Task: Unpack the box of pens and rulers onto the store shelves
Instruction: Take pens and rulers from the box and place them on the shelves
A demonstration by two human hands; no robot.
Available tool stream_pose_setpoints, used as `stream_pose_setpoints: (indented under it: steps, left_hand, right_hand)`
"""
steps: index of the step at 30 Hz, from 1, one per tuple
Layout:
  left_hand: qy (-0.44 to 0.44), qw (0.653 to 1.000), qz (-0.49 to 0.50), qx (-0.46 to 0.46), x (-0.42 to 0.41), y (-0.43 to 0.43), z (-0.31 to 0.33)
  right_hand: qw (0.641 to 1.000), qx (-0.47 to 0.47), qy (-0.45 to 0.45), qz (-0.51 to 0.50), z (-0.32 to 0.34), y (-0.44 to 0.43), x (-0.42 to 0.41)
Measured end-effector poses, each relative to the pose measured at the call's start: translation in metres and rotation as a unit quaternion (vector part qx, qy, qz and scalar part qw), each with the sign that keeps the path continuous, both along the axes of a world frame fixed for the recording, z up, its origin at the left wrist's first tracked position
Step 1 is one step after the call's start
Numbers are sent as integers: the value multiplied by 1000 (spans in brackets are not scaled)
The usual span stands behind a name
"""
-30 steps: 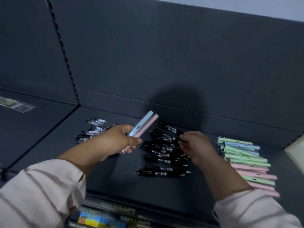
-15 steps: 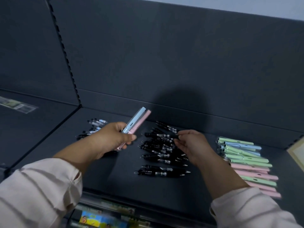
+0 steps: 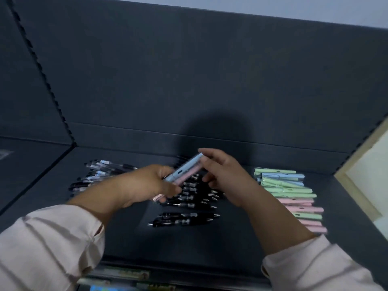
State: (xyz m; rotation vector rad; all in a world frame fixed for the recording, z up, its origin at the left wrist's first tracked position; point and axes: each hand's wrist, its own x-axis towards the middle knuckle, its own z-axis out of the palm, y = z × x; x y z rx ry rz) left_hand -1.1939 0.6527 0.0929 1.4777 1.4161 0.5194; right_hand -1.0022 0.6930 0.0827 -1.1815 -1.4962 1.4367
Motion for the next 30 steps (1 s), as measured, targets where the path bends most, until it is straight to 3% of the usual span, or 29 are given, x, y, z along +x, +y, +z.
stream_pose_setpoints:
  steps: [4, 9, 15, 19, 26, 30]
  left_hand:
    - [70, 994, -87, 3, 42, 14, -2]
    - [134, 987, -51, 72, 100, 40, -7]
    - [27, 989, 40, 139, 173, 63, -13]
    - [29, 980, 71, 184, 214, 84, -17]
    - [123, 974, 71, 179, 245, 112, -41]
    - [153, 978, 15, 139, 245, 116, -50]
  right_hand:
    - [998, 43, -42, -15, 2, -4, 43]
    - [995, 3, -33, -91, -3, 0, 114]
    - [980, -50, -9, -194, -7, 14, 192]
    - [967, -16, -83, -239, -12, 38, 227]
    - [958, -5, -167, -233, -36, 77, 252]
    - [932, 19, -304, -197, -43, 89, 255]
